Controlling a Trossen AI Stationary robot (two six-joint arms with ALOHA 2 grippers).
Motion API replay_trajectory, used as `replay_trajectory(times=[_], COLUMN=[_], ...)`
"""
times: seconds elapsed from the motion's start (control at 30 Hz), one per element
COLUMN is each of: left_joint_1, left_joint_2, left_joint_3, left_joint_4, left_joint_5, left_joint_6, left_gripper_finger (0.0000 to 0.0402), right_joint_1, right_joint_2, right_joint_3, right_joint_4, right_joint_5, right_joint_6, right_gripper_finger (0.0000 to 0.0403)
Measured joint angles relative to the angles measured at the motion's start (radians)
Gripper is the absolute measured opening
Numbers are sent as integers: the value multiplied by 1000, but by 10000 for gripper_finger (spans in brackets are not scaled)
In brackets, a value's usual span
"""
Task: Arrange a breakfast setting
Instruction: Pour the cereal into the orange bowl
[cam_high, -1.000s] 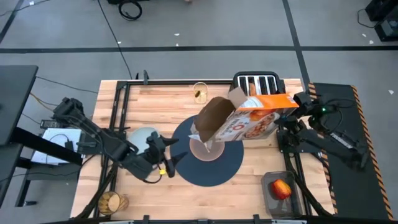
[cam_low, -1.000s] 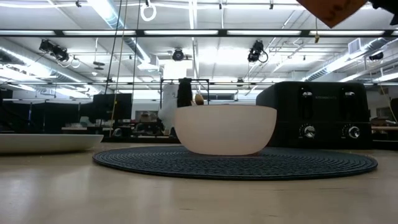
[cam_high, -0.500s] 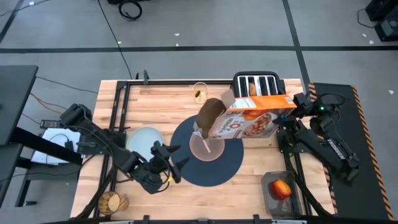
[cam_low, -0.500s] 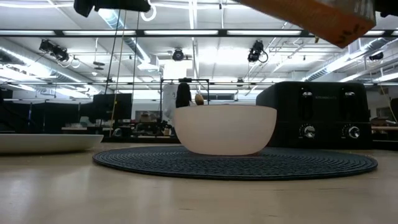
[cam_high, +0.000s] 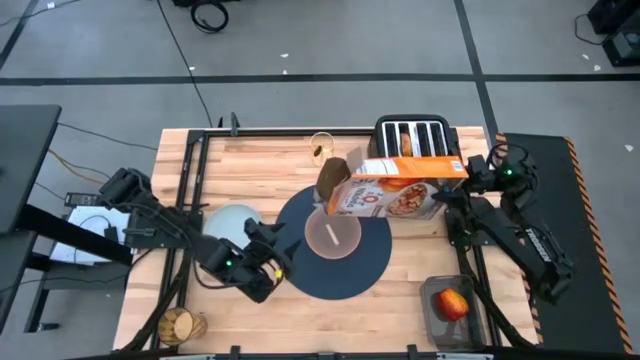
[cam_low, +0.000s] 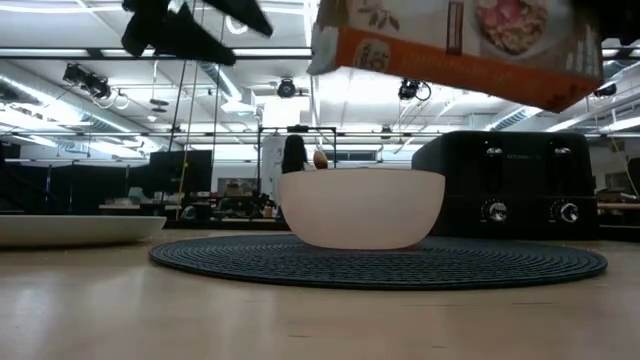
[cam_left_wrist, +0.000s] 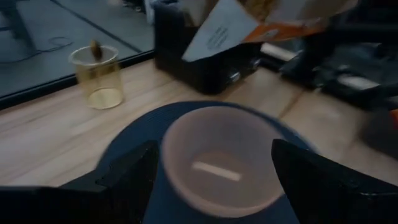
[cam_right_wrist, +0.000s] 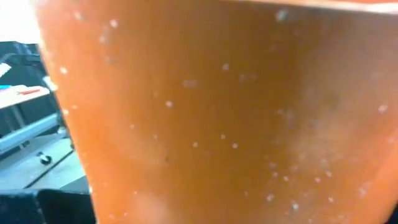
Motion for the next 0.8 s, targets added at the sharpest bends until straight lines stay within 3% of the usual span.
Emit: replay_trajectory(times=[0.2, 0.3, 0.43, 0.57, 0.8], left_joint_1=[52, 86, 135, 171, 200], left_joint_2=[0, 18, 83, 136, 129], left_joint_3=[0, 1, -1, -1, -1], left_joint_4=[-169, -127, -36, 60, 67], left_joint_5=[2, 2, 27, 114, 124], left_joint_6=[-144, -138, -87, -5, 47], left_gripper_finger=[318, 318, 318, 318, 318], right_joint_1=[0, 10, 31, 46, 70], right_joint_2=[0, 1, 1, 5, 36], right_joint_3=[18, 54, 75, 83, 133], right_joint_4=[-106, -218, -241, -268, -383], right_joint_5=[33, 77, 98, 99, 129], right_joint_6=[-83, -170, -178, -178, -212], right_gripper_finger=[310, 310, 310, 310, 310])
